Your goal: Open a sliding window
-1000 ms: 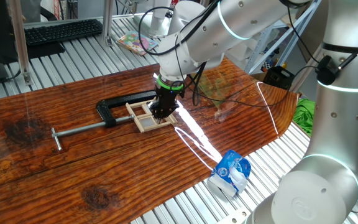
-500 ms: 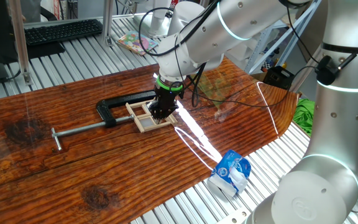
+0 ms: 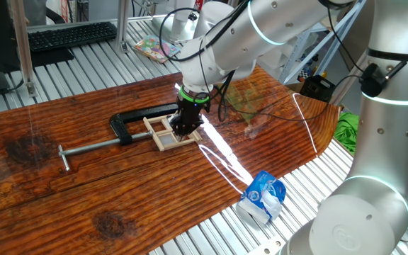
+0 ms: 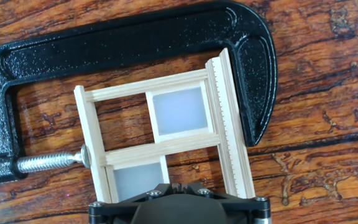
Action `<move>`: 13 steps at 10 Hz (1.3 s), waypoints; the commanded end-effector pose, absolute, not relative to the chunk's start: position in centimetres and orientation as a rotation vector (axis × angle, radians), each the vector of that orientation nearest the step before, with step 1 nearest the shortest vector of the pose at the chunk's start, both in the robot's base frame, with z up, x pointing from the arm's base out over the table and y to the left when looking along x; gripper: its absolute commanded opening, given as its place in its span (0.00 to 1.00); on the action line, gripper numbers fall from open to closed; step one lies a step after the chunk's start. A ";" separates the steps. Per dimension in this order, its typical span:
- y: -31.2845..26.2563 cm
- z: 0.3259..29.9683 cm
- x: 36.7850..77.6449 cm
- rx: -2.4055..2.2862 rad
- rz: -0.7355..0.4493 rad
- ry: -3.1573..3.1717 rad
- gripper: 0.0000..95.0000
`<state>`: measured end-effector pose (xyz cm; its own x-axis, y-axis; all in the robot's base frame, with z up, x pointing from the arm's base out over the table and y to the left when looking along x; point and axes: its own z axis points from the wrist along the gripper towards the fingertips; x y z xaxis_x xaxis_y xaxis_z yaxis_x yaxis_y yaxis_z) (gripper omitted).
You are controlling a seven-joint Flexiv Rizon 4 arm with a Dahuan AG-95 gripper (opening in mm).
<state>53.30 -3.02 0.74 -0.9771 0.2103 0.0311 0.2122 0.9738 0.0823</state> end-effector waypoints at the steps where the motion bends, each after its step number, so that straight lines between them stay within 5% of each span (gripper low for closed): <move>1: -3.0 0.8 53.3 -0.296 -0.111 -3.107 0.00; 13: -5.3 4.6 53.9 -0.298 -0.069 -3.081 0.00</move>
